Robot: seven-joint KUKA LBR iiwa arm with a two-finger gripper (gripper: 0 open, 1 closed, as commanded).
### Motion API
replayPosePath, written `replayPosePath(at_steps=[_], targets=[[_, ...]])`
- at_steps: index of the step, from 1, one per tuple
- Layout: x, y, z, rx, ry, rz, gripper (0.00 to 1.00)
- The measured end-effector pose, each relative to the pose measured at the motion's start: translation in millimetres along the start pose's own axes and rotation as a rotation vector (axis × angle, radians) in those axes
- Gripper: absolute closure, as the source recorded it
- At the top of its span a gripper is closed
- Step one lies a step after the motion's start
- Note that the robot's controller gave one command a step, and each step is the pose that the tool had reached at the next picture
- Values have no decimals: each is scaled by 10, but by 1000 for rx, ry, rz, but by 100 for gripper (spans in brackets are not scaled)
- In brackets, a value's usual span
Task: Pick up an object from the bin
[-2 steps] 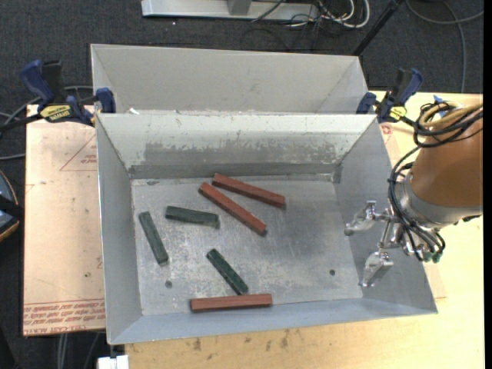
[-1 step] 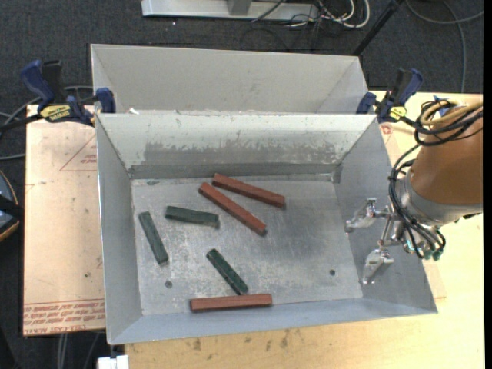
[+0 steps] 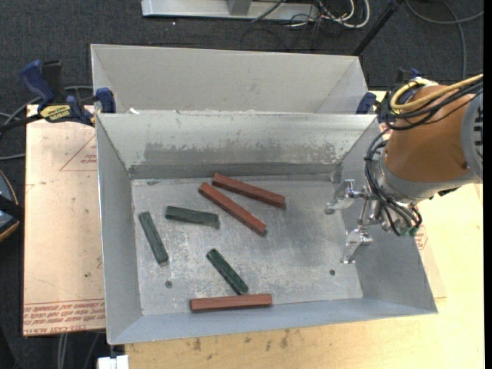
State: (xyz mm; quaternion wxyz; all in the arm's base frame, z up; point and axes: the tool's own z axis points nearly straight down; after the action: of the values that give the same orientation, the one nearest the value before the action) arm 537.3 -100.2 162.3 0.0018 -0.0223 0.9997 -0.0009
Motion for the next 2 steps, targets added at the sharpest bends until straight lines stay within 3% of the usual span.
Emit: replayPosePath(at_steps=[1,2], targets=[[-132,291,571,-2,-4,7,0],[-347,450,502,-4,13,82,0]])
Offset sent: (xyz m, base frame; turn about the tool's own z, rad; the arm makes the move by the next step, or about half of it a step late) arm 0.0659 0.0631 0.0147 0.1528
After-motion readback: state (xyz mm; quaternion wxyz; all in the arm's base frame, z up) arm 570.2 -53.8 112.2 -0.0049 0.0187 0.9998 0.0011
